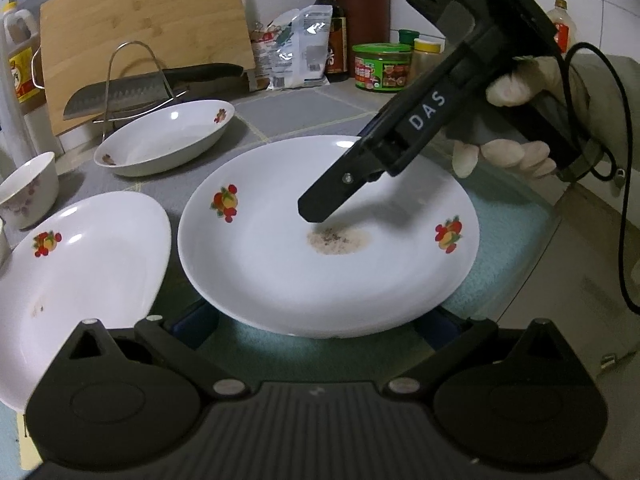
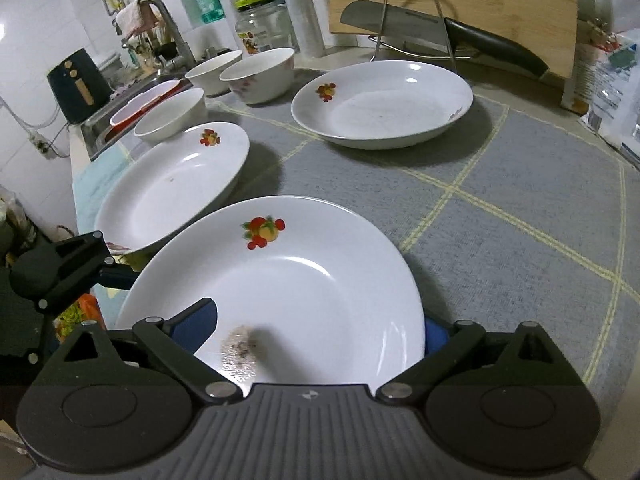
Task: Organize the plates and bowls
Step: 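Lift the stained plate with the right gripper and carry it aside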
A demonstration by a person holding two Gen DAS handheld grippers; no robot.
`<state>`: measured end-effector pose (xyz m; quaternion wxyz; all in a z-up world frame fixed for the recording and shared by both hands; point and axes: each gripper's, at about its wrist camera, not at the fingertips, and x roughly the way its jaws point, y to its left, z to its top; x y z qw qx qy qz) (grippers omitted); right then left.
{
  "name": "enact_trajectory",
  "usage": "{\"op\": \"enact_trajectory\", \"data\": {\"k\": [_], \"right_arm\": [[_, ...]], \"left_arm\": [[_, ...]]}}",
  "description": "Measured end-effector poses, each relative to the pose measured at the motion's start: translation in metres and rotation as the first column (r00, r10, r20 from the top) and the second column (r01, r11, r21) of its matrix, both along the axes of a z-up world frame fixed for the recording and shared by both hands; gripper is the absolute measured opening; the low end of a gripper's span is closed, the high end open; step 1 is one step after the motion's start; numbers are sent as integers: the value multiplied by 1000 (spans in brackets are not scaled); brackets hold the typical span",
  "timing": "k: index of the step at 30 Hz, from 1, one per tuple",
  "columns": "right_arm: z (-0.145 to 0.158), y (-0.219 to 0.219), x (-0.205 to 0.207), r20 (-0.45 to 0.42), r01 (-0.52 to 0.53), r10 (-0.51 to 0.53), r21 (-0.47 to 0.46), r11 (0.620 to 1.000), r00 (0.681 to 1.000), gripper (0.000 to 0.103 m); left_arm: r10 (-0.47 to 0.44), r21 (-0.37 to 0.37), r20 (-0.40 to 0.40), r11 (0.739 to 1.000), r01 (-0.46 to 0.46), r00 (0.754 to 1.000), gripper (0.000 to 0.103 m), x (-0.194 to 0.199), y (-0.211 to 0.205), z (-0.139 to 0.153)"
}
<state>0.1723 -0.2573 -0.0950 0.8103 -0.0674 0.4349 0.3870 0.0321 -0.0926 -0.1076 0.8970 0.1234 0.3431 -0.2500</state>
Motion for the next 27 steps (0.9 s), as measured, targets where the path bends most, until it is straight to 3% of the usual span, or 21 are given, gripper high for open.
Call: {"op": "enact_trajectory", "data": {"k": [17, 27], "right_arm": [[9, -15, -2, 12, 15, -15, 16, 1000, 1000, 95], [24, -46, 12, 64, 92, -93, 19, 996, 994, 95]], "left_arm": [[-18, 24, -2, 1000, 18, 1000, 102, 6, -8, 9], [-64, 22, 20, 998, 63, 998, 102, 37, -34, 18]]}}
